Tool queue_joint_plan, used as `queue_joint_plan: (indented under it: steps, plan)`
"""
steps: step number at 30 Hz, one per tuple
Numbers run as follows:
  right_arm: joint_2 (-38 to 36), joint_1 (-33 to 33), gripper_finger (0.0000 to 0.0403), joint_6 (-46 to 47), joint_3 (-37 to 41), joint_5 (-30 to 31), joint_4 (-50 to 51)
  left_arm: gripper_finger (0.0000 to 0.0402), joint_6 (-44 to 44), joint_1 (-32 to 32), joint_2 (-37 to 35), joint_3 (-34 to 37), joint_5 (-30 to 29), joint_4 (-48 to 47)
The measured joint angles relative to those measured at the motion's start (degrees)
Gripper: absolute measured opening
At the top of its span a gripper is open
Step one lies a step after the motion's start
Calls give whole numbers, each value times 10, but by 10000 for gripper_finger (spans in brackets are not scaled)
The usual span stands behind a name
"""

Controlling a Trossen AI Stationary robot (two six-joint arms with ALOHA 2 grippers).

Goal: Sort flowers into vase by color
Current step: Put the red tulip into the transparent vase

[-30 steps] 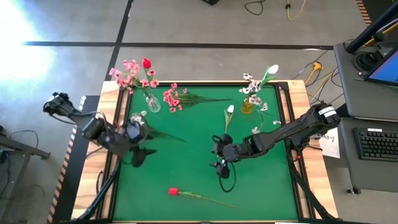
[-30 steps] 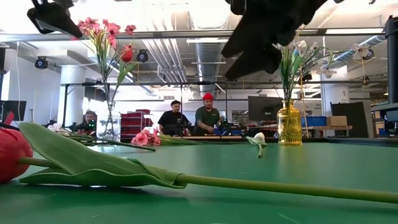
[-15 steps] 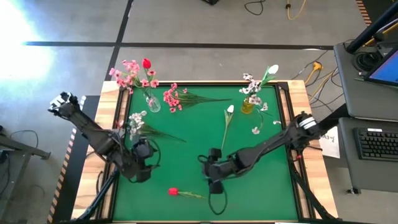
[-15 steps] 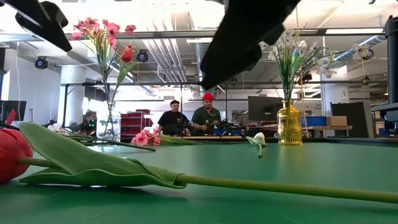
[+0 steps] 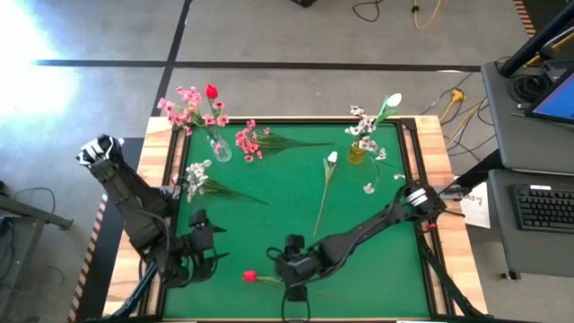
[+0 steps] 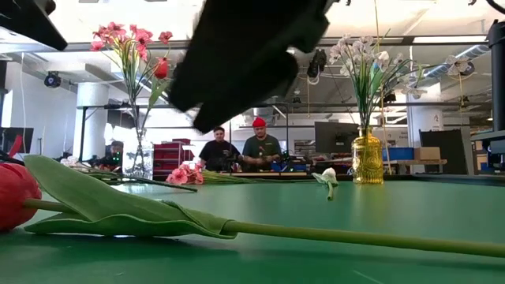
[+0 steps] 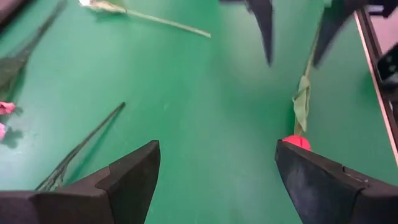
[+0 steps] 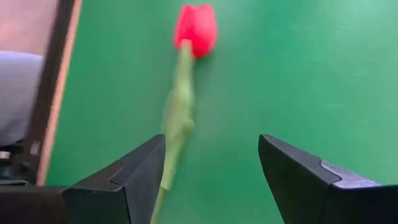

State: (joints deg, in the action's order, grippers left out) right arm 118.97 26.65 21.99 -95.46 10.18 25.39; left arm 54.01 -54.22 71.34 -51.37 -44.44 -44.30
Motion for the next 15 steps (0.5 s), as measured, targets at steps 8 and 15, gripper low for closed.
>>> queue_joint_plan:
  steps: [8, 15]
  plan:
    - [77, 0, 241, 12, -94, -64, 42, 301, 26, -11, 19, 0, -84, 4]
    - [126, 0, 233, 6, -145, -70, 70, 301, 34, -11, 27, 0, -135, 7]
